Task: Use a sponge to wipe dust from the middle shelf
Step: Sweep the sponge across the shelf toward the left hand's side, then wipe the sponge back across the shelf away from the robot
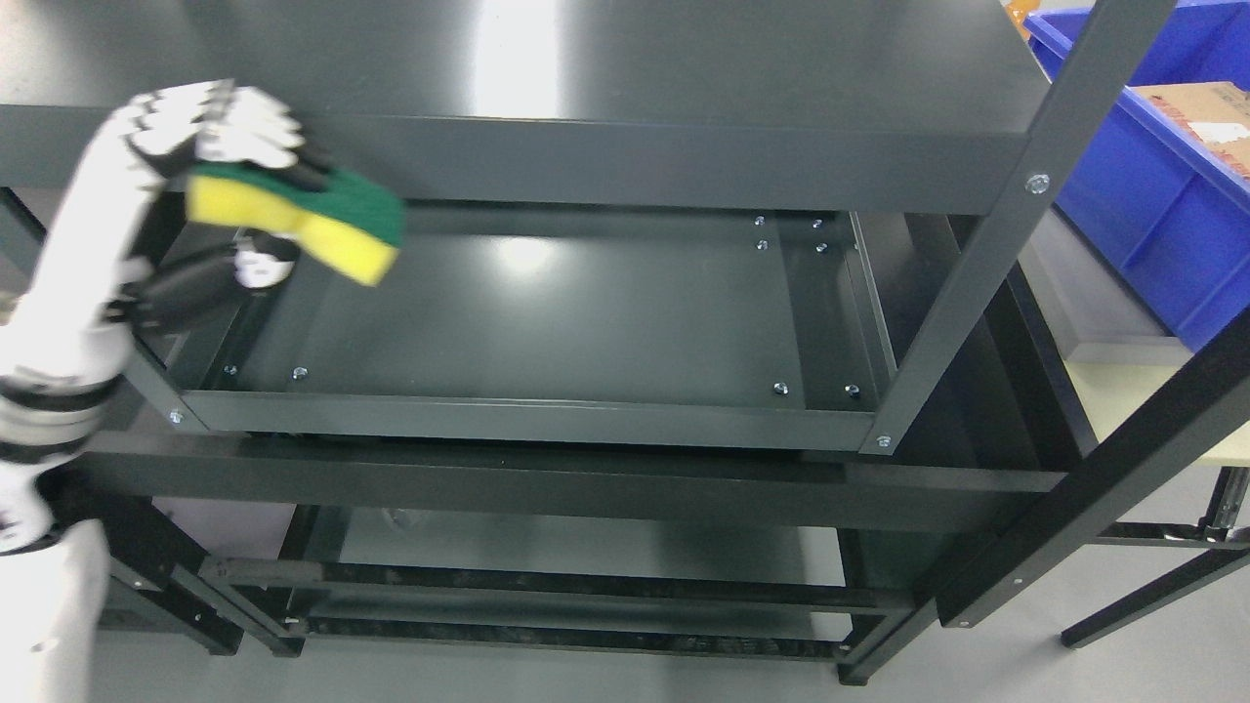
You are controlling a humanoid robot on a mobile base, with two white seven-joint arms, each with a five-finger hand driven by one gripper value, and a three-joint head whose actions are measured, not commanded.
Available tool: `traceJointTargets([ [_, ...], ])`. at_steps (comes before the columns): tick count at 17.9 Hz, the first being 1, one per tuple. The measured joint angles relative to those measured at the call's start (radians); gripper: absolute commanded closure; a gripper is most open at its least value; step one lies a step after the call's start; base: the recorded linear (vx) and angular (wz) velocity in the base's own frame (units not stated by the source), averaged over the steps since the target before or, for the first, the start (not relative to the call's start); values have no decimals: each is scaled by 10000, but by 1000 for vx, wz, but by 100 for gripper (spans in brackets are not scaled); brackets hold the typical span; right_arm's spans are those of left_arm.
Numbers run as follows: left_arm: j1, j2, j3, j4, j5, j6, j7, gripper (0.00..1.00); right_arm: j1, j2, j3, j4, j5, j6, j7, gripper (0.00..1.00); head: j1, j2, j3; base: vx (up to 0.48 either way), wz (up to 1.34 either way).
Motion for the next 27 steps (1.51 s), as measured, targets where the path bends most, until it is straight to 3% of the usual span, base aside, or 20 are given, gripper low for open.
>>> traceJointTargets([
  [7, 1316, 1274, 2701, 564, 355, 0, -2, 100, 1, 0, 1, 0, 0, 0, 0, 0, 0, 0, 0, 0, 0],
  [11, 1540, 1666, 3249, 764, 452, 0, 68, 100, 0, 0, 3, 0, 0, 0, 0, 0, 0, 0, 0, 1, 17],
  [19, -119, 1111, 1064, 469, 19, 3, 102, 100, 3, 0, 2, 0, 0, 0, 0, 0, 0, 0, 0, -1, 10],
  [27, -2151, -1057, -2204, 220, -2169, 4, 93, 100, 1, 0, 2, 0, 0, 0, 1, 0, 0, 0, 0, 0, 0],
])
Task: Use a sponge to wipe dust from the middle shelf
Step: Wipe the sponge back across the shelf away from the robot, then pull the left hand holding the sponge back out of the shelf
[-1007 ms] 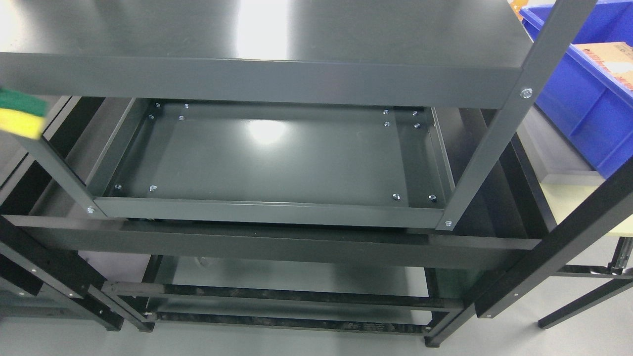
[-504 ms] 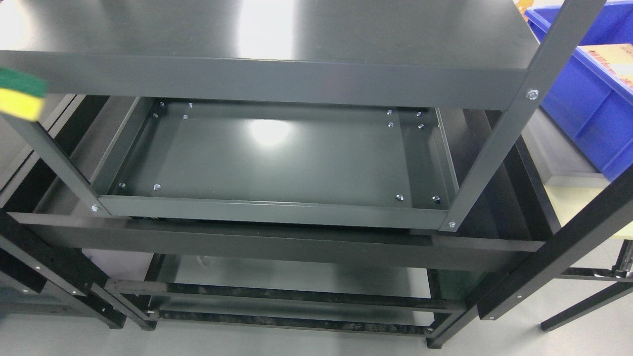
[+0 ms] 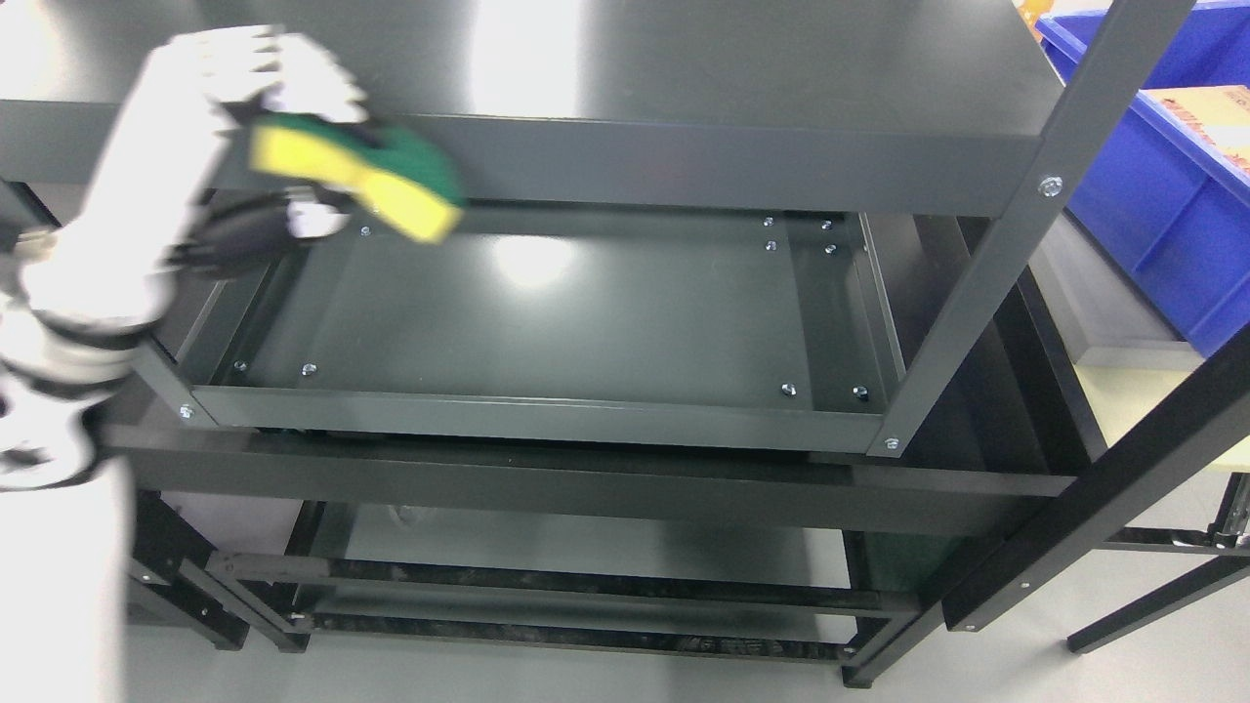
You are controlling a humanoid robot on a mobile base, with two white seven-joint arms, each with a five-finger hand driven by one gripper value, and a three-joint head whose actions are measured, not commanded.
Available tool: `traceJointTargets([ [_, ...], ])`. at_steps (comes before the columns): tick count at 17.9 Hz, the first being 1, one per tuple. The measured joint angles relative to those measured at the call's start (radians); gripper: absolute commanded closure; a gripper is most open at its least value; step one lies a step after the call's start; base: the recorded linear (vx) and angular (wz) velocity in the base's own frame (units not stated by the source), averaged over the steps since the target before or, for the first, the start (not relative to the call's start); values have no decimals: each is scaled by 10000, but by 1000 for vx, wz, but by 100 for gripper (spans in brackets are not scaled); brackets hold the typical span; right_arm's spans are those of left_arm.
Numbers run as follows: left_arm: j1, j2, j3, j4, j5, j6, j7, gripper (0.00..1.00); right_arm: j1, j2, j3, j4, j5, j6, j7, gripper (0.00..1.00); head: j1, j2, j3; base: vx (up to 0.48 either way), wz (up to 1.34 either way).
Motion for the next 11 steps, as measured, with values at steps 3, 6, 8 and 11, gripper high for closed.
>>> traceJointTargets([
  [3, -514, -668, -1424, -3, -756, 0, 629, 100, 0, 0, 1, 0, 0, 0, 0, 0, 0, 0, 0, 0, 0],
  [6, -821, -1153, -2691, 13, -1503, 118, 1433, 100, 0, 0, 0, 0, 0, 0, 0, 0, 0, 0, 0, 0, 0],
  [8, -959, -1411, -3514, 55, -1901, 365, 1803, 100, 0, 0, 0, 0, 0, 0, 0, 0, 0, 0, 0, 0, 0],
  [11, -1075, -1688, -4460, 192, -2256, 593, 2030, 100, 0, 0, 0, 0, 0, 0, 0, 0, 0, 0, 0, 0, 0],
])
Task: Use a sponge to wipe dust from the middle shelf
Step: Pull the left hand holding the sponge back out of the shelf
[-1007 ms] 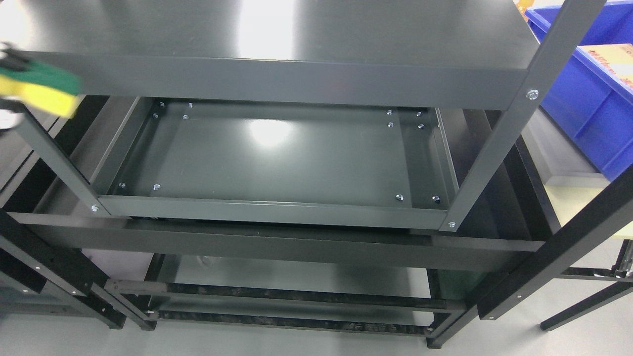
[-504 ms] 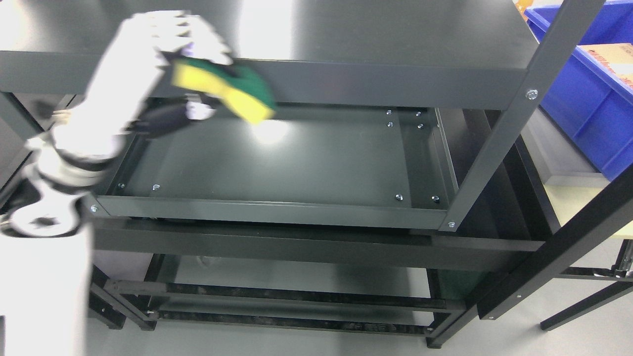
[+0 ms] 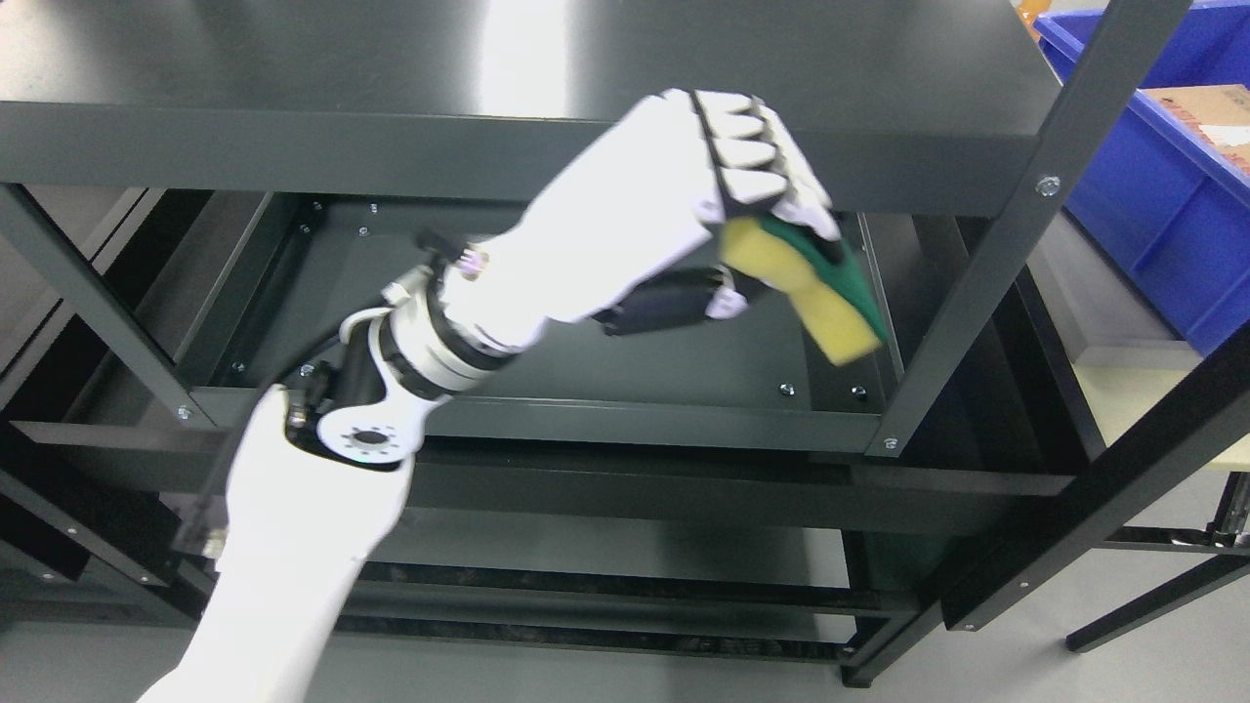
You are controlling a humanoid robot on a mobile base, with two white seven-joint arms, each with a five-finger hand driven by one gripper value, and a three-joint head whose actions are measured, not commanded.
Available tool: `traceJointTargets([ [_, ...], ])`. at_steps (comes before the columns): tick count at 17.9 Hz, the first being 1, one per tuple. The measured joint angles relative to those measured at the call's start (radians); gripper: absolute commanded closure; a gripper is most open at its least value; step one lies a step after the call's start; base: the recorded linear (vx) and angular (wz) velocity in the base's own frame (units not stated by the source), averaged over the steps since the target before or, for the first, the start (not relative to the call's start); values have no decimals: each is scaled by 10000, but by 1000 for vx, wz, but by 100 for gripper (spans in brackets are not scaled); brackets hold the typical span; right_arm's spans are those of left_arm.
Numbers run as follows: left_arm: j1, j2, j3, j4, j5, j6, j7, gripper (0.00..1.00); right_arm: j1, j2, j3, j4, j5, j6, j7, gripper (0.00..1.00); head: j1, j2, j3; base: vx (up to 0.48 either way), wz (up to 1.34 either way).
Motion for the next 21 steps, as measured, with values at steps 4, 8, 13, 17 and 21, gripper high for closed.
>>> traceJointTargets([
  [4, 113, -285, -960, 163, 17, 322, 451, 100, 0, 0, 0, 0, 0, 0, 0, 0, 0, 0, 0, 0, 0],
  [8, 1238, -451, -1447, 229, 742, 876, 558, 100, 0, 0, 0, 0, 0, 0, 2, 0, 0, 0, 0, 0, 0],
  [13, 3281, -607, -993, 288, 2098, 2400, 693, 100, 0, 0, 0, 0, 0, 0, 19, 0, 0, 0, 0, 0, 0],
  [17, 4118, -683, 335, 308, 3353, 4693, 990, 99, 0, 0, 0, 0, 0, 0, 37, 0, 0, 0, 0, 0, 0],
  [21, 4578, -733, 1921, 277, 4298, 6757, 1045, 99, 0, 0, 0, 0, 0, 0, 17, 0, 0, 0, 0, 0, 0],
])
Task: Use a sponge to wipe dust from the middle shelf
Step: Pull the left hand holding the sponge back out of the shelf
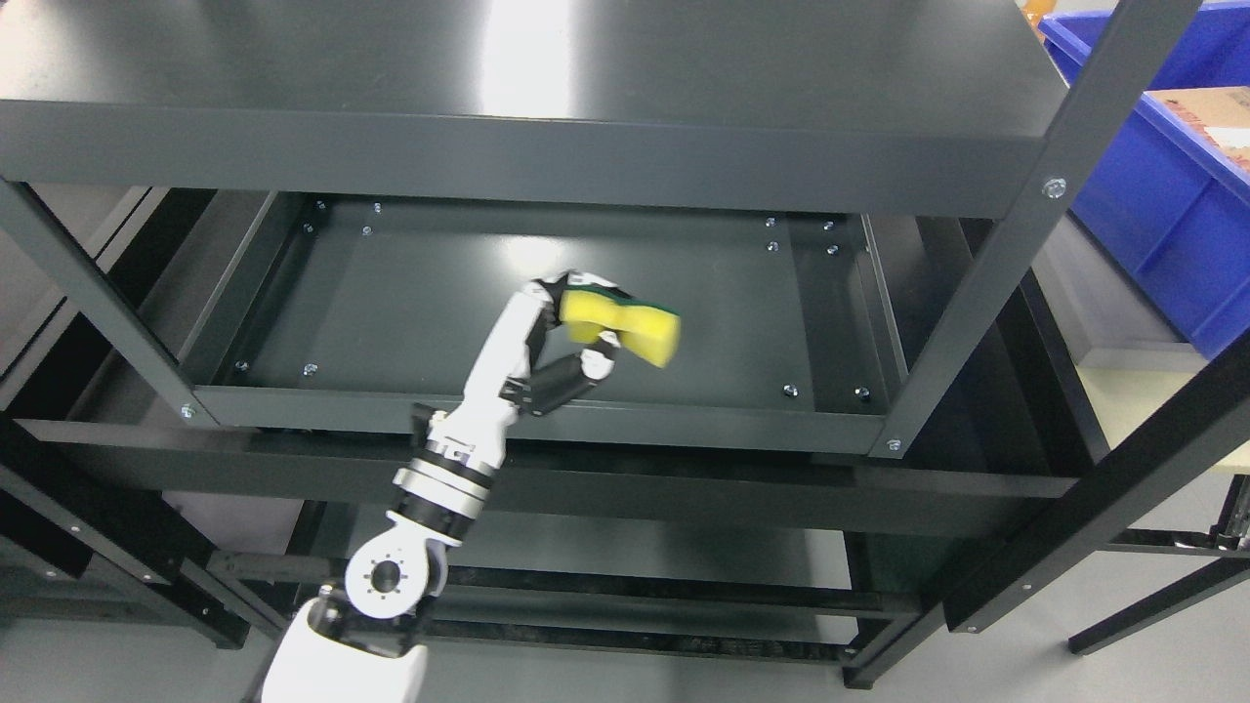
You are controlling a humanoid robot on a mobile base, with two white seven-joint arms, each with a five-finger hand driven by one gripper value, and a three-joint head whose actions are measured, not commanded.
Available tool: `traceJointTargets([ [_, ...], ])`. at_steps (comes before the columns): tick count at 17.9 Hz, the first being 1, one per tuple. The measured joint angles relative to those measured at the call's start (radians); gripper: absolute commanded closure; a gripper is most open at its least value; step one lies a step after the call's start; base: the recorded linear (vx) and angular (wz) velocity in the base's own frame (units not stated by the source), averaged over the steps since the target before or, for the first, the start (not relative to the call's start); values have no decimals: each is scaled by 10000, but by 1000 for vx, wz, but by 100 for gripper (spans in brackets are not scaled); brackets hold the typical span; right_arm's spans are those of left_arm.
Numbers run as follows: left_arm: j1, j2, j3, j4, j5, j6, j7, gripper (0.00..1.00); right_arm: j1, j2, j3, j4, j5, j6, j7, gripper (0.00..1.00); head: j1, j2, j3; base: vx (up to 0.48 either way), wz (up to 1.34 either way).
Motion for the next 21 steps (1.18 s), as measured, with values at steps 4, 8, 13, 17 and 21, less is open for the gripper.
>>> traceJointTargets([
  [4, 185, -37, 1590, -75, 659, 1212, 1, 100, 0, 0, 0, 0, 0, 0, -17, 0, 0, 0, 0, 0, 0],
  [8, 400, -60, 2787, -306, 1040, 1512, -130, 99, -1, 0, 0, 0, 0, 0, -22, 0, 0, 0, 0, 0, 0],
  [13, 969, -80, 3717, -550, 1320, 803, -805, 99, 0, 0, 0, 0, 0, 0, -25, 0, 0, 0, 0, 0, 0],
  [17, 1205, -90, 4194, -682, 1566, 461, -992, 99, 0, 0, 0, 0, 0, 0, -25, 0, 0, 0, 0, 2, 28],
  [21, 1323, -96, 4445, -755, 1770, 434, -1037, 99, 0, 0, 0, 0, 0, 0, -25, 0, 0, 0, 0, 3, 34],
])
